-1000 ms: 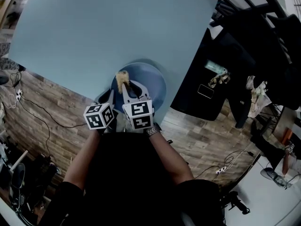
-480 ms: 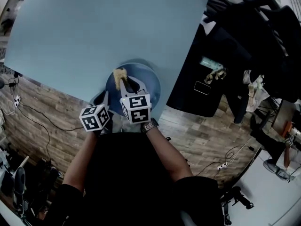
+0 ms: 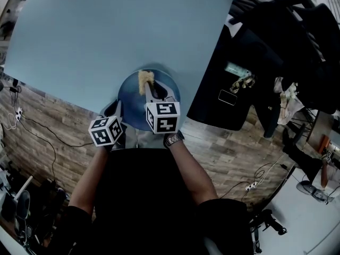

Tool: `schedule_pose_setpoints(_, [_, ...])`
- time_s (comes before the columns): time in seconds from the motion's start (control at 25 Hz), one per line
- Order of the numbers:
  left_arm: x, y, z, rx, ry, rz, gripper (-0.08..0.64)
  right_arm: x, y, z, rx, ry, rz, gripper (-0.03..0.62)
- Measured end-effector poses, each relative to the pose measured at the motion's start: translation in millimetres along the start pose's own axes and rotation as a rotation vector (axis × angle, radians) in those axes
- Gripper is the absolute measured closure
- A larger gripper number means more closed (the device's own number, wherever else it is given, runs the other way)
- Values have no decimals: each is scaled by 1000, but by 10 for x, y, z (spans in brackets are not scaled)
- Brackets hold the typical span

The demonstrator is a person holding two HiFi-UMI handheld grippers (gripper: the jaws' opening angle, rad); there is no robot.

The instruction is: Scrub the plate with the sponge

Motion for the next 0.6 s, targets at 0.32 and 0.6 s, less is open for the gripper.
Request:
schedule_pose_setpoints(0.32, [-2,-4,3,3,-4,-2,554,-6,-263,87,-47,-8,-35,526])
schedule_pose_setpoints(0.6, [2,-1,14,5,-5,-3,554,-41,-423,180,-83,-9,-52,526])
Point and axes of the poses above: the fingertips, and each gripper's own axes: z backward along the fingers, y to its left, x out of its top, the point moved 1 cm from there along z, backward along the fingers, and after that the axes turned 10 degrees about -x, right-handed, at the moved point
